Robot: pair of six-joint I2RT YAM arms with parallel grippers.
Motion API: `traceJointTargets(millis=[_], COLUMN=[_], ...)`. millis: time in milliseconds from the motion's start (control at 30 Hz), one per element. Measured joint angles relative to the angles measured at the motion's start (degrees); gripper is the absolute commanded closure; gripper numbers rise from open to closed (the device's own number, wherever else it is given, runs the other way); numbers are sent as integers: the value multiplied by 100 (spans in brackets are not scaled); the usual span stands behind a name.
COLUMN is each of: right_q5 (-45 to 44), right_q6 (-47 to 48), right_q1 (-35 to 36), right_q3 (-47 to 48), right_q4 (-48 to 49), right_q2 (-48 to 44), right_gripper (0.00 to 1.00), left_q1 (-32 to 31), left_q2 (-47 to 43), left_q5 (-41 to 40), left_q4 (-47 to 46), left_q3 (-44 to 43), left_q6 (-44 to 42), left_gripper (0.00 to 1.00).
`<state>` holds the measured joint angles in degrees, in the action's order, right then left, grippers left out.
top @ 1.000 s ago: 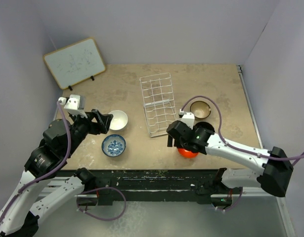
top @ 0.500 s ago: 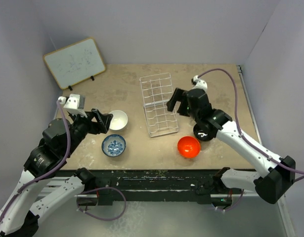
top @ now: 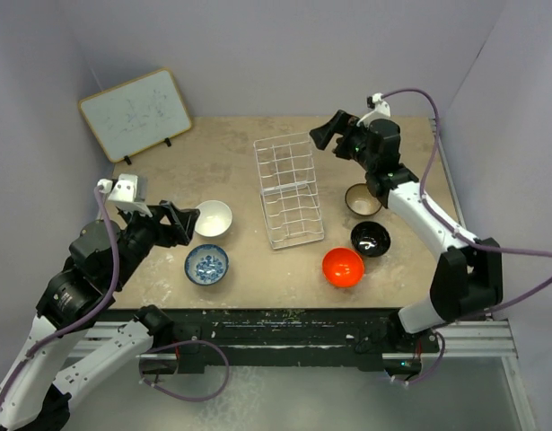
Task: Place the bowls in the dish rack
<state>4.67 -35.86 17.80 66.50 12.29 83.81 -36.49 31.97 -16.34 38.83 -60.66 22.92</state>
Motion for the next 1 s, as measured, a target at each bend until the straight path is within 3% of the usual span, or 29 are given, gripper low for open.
traceJointTargets(millis=[467, 800, 1000], right_q5=[1185, 1080, 507], right_q6=[-1099, -1421, -1537], right_q1=[-393, -393, -387], right_q3=[269, 219, -393], right_q4=[2114, 2677, 2855], right_q2=[1904, 1989, 1801], right_gripper=[0, 0, 0], left_q1=[0, 0, 0], left_q2=[-66, -129, -160], left_q5=[-205, -304, -337], left_q4=[289, 396, 426], left_q3=[-177, -195, -197], left_q6=[0, 0, 0], left_gripper=[20, 20, 20])
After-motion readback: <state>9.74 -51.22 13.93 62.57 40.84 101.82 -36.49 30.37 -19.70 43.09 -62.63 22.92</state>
